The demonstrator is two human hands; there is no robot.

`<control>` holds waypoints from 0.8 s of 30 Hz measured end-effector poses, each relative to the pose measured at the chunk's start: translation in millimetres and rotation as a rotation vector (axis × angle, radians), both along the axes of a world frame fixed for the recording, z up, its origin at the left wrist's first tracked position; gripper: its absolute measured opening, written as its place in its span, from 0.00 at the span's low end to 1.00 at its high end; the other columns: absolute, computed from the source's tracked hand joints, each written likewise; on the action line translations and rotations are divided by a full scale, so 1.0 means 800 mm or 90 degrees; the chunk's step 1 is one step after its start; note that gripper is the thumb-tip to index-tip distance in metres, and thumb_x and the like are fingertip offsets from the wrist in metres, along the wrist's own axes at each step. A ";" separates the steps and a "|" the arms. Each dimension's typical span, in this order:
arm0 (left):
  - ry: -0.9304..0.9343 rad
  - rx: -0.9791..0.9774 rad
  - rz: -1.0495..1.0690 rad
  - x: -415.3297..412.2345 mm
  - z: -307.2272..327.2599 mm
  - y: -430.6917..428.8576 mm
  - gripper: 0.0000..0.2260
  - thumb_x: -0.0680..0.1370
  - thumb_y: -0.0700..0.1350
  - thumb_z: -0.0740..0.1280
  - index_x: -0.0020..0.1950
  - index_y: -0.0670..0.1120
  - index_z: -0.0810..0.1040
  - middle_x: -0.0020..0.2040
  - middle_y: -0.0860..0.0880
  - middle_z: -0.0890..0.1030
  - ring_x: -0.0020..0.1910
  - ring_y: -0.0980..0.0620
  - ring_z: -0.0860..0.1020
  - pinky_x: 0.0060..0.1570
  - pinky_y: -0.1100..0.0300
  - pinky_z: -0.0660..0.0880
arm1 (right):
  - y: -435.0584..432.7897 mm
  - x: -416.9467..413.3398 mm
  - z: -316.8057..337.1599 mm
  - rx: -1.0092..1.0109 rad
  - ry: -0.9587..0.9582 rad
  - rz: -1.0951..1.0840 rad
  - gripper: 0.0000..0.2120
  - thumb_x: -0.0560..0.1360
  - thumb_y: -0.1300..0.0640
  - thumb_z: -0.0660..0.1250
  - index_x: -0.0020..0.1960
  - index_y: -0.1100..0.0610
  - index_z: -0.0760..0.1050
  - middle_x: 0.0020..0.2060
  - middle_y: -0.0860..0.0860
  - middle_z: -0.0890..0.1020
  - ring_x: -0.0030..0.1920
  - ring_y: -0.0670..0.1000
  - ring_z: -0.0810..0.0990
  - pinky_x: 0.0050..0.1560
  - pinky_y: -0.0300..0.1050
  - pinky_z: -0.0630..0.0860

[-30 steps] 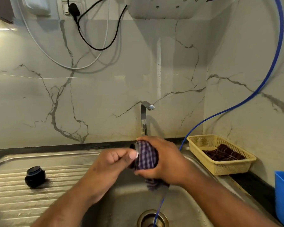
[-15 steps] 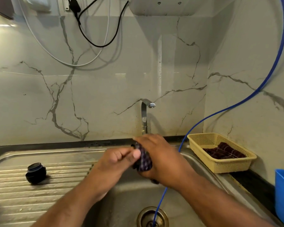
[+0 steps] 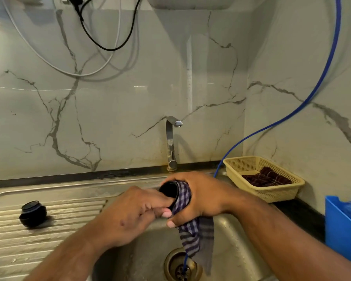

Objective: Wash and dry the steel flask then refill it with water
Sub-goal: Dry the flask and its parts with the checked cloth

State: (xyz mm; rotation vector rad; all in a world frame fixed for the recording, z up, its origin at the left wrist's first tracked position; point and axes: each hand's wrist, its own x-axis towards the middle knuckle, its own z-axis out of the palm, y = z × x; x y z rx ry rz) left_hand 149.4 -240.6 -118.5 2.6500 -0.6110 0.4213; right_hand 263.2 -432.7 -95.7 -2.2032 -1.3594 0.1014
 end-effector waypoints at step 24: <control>0.099 -0.140 -0.050 -0.012 0.004 -0.035 0.12 0.82 0.53 0.65 0.53 0.49 0.86 0.44 0.49 0.85 0.43 0.55 0.81 0.43 0.60 0.76 | -0.038 0.024 0.008 -0.069 0.436 0.188 0.41 0.67 0.42 0.80 0.74 0.54 0.70 0.64 0.55 0.81 0.62 0.55 0.81 0.63 0.49 0.78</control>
